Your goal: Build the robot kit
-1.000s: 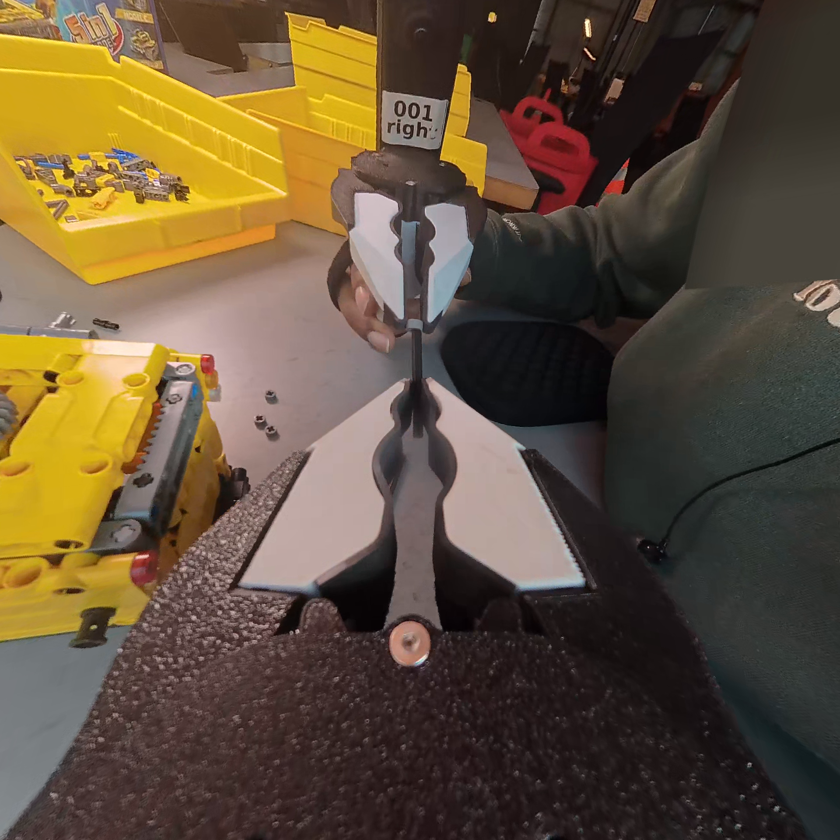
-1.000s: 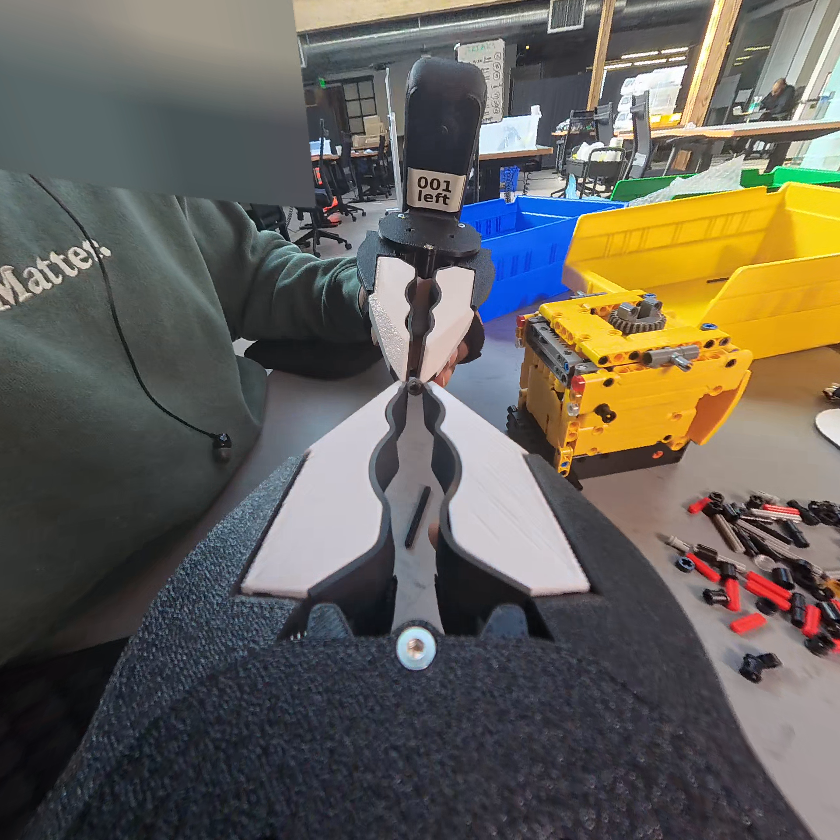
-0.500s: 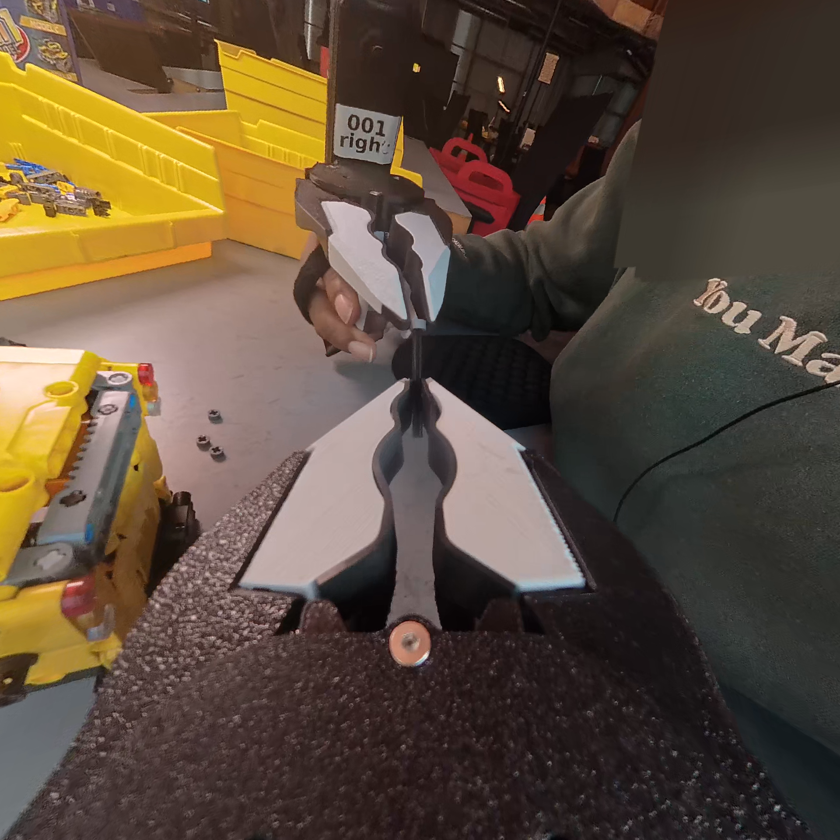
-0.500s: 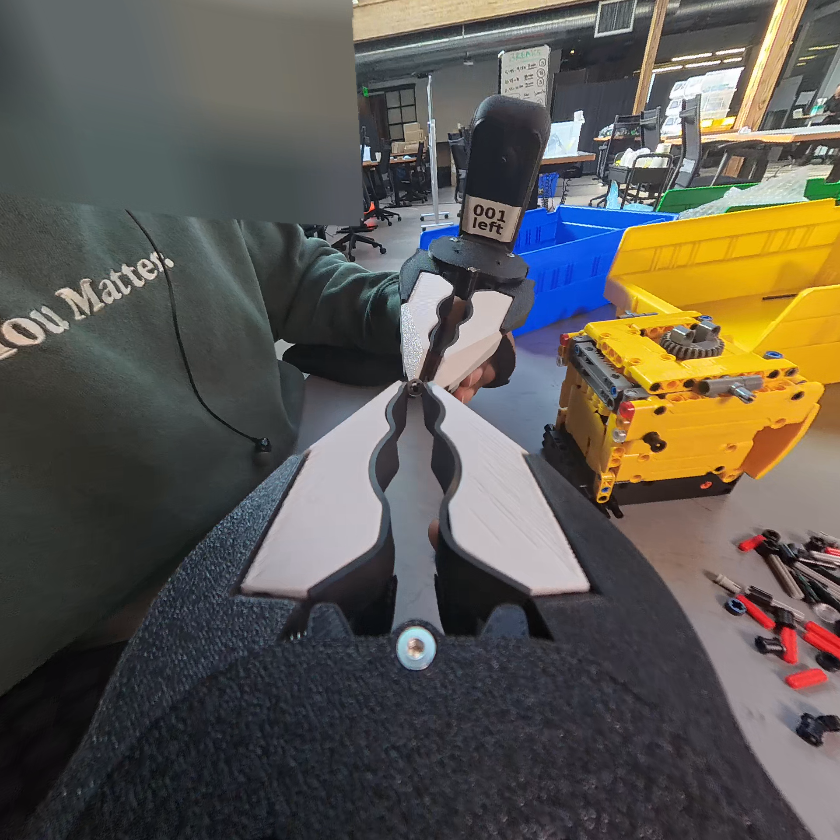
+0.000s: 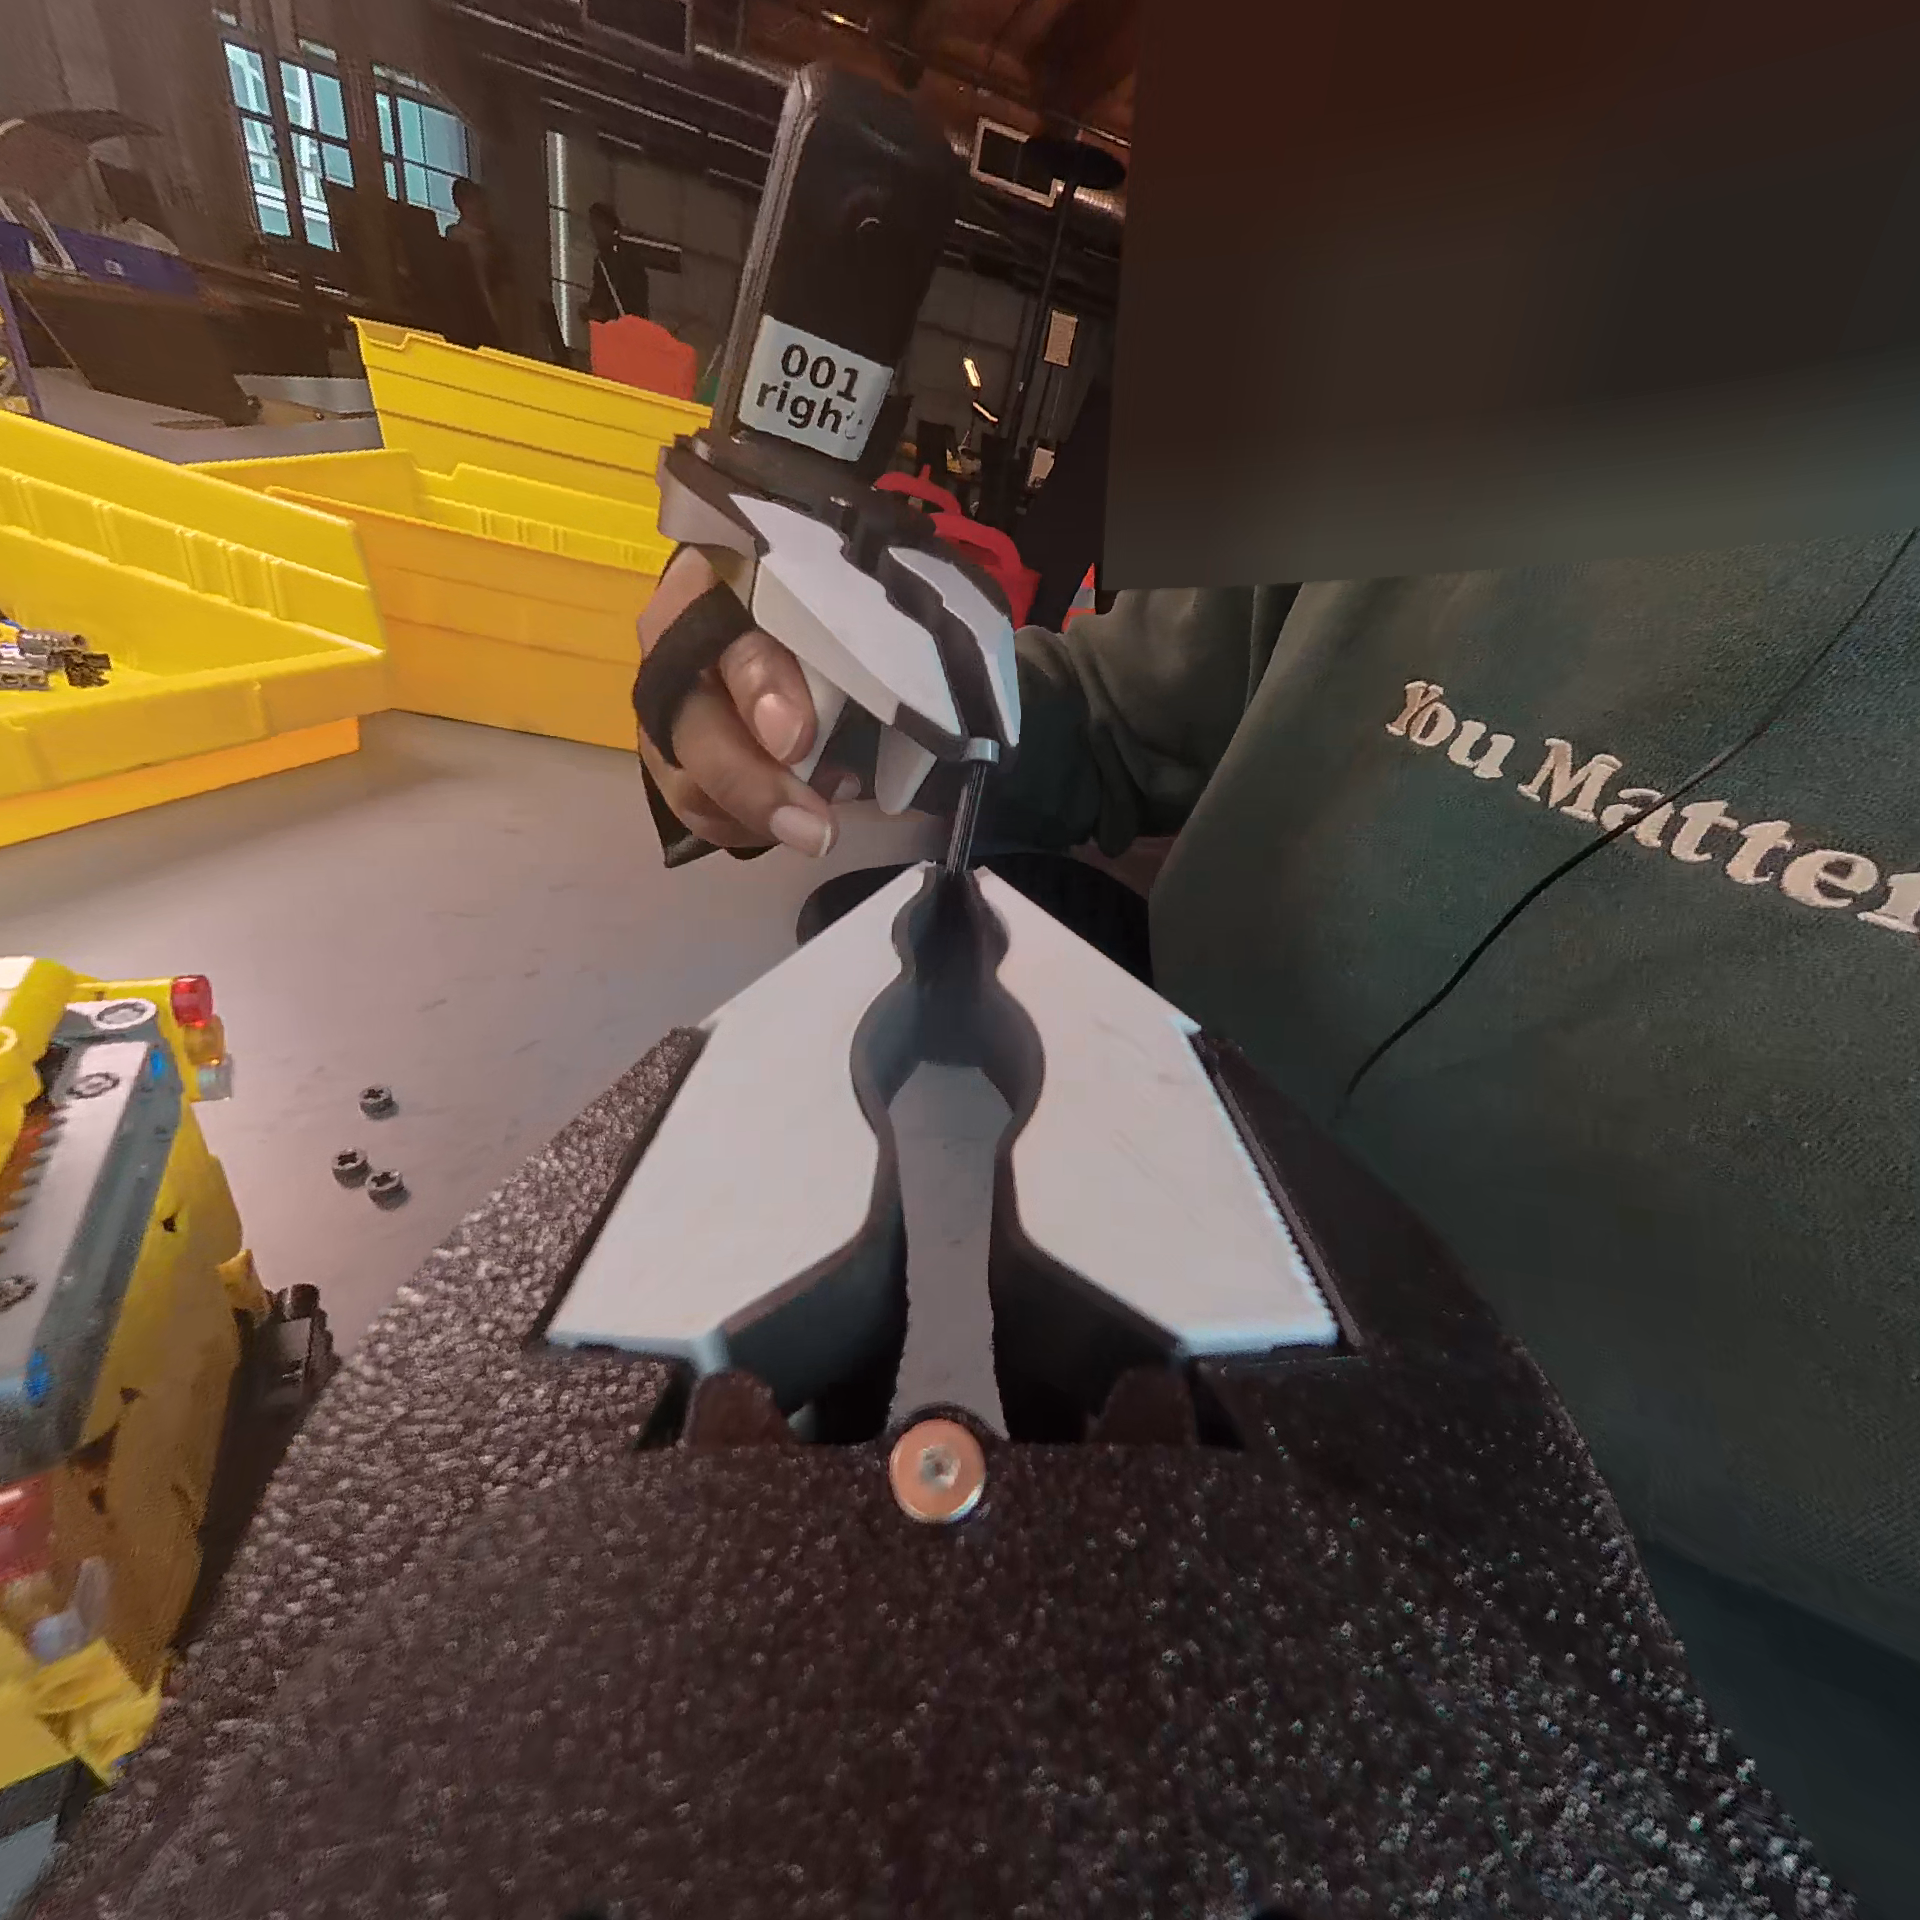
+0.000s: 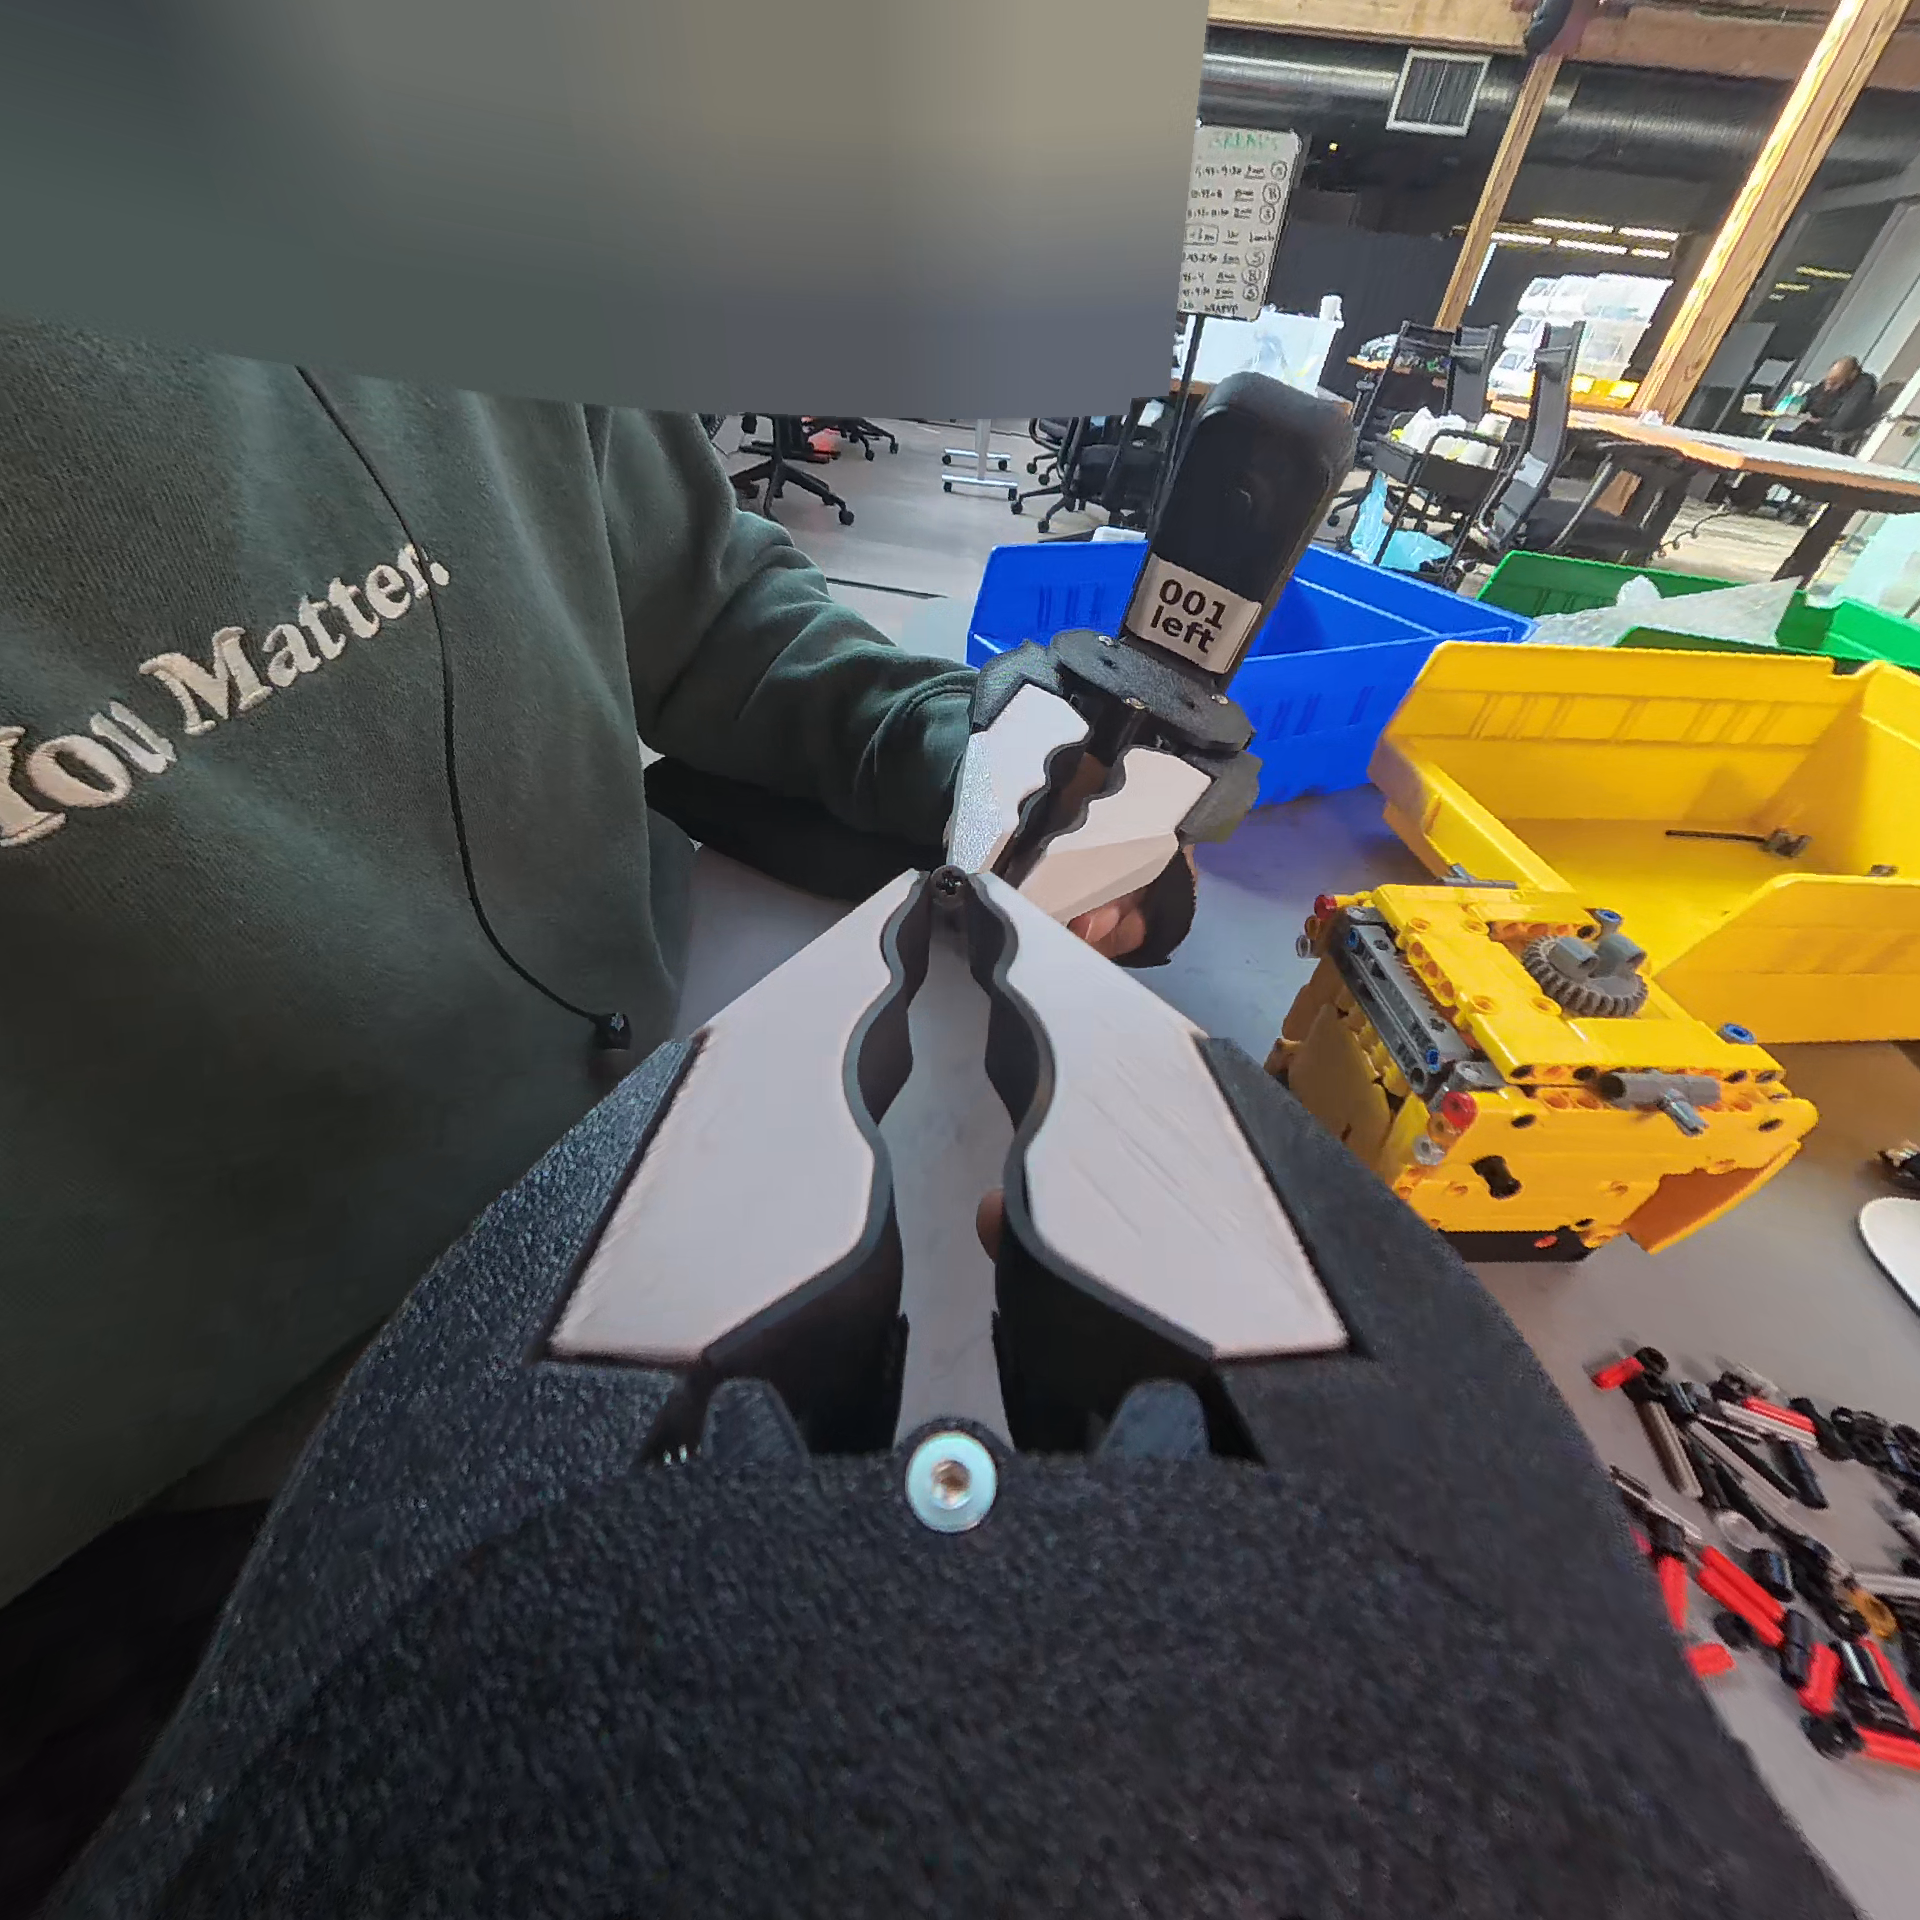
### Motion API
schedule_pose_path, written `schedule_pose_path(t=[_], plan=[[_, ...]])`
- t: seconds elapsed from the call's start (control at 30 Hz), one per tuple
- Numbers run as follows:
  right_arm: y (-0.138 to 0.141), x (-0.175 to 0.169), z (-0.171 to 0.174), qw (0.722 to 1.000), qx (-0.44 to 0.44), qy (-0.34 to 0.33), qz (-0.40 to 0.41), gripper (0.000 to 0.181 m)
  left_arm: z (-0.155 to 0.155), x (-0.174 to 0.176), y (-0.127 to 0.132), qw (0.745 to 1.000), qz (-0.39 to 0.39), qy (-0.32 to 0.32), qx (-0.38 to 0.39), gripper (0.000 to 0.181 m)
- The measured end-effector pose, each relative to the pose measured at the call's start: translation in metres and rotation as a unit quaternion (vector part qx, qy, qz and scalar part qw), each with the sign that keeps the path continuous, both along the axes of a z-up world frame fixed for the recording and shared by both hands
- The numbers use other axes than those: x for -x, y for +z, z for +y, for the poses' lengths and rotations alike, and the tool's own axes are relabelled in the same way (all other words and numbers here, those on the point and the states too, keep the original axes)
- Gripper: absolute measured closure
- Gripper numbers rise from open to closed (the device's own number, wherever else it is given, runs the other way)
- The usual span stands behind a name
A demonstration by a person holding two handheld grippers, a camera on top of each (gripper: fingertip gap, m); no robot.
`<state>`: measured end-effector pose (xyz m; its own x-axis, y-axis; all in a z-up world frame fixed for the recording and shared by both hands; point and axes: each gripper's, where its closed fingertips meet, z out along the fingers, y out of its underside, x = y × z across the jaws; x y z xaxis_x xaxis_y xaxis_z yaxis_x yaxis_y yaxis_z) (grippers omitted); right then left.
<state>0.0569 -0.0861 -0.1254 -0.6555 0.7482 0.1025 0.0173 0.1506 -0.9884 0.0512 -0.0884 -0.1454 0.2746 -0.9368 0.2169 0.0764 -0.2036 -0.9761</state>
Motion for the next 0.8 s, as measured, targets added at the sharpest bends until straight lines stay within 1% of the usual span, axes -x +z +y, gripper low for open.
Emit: schedule_pose_path(t=[0.33,0.6,0.8], plan=[[0.006,-0.002,-0.007,0.999,-0.036,-0.008,0.021,0.175,-0.008,-0.002,0.007,0.999,-0.032,-0.030,0.006,0.179],[0.000,-0.003,-0.009,0.995,-0.099,-0.018,0.017,0.175,-0.010,-0.003,0.002,0.997,-0.036,-0.055,0.042,0.179],[-0.004,-0.004,-0.012,0.993,-0.112,-0.014,0.010,0.175,-0.013,-0.006,-0.002,0.997,-0.022,-0.063,0.050,0.180]])
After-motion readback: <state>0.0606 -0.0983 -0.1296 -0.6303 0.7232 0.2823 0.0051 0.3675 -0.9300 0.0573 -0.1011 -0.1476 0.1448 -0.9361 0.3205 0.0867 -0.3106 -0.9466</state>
